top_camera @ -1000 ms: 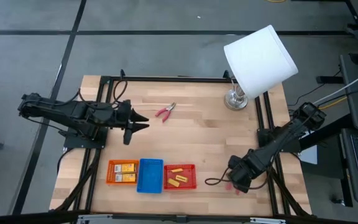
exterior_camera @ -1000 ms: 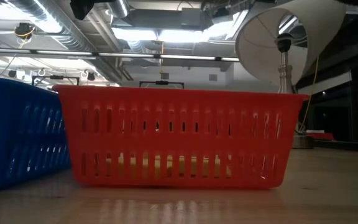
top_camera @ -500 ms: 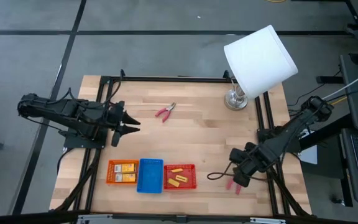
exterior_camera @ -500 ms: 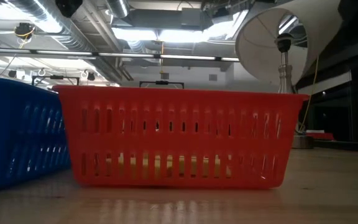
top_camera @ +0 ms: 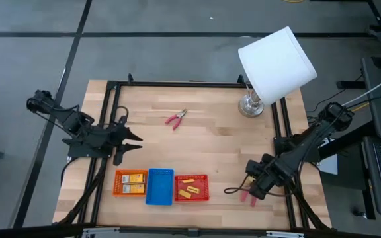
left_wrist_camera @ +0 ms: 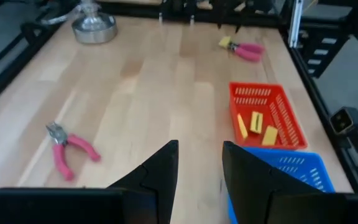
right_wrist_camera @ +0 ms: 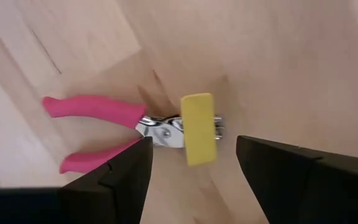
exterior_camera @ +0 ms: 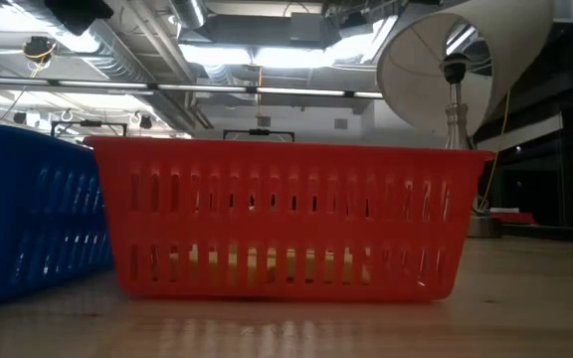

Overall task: Pick & Place School Supplies
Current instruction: Put the eraser into the red bin

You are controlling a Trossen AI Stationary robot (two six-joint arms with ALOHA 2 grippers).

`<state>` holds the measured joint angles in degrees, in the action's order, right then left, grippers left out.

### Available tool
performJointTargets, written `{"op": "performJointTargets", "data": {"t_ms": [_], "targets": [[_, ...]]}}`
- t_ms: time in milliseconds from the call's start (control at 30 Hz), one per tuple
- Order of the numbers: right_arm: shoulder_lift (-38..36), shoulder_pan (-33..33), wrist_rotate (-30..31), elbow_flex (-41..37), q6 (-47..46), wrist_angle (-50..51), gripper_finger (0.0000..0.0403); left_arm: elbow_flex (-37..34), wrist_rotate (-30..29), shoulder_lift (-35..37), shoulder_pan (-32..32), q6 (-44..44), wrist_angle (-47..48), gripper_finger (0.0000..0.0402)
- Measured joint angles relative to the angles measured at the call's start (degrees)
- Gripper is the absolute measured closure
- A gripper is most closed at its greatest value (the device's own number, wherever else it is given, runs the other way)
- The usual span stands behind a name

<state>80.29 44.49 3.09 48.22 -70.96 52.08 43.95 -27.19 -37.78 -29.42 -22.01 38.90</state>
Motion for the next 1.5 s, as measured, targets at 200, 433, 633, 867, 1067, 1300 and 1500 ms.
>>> {"op": "performJointTargets", "data": {"t_ms": [200, 433, 633, 867, 1067, 1300, 1500], "targets": [[0.0, -0.2, -1.9, -2.9, -0.6, -0.7, 0.0166, -1.6, -2.9, 0.3, -4.2, -3.8, -0.2, 0.0281], [0.0, -0.2, -2.6, -4.8, -0.6, -4.0, 0.0166, -1.6, -6.5, 0.3, -7.2, -5.6, -1.5, 0.0281], [0.0, -0.1, -2.6, -6.1, -0.7, -6.8, 0.0166, -1.6, -8.2, 0.3, -8.6, -6.7, -1.7, 0.0281], [0.0, -0.1, -2.5, -7.6, -2.1, -7.5, 0.0166, -1.6, -9.0, 0.3, -9.7, -7.4, -2.1, 0.0281], [0.2, -0.1, -2.5, -7.6, -2.1, -8.1, 0.0166, -1.6, -9.5, 0.3, -10.0, -7.4, -2.5, 0.0281], [3.8, -0.2, -3.5, -7.4, -0.4, -12.0, 0.0186, -1.6, -9.8, 0.3, -10.0, -7.3, -2.7, 0.0281], [4.4, -0.2, -3.8, -7.3, -0.2, -12.4, 0.0211, -1.6, -9.7, 0.3, -10.0, -7.3, -2.7, 0.0281]]}}
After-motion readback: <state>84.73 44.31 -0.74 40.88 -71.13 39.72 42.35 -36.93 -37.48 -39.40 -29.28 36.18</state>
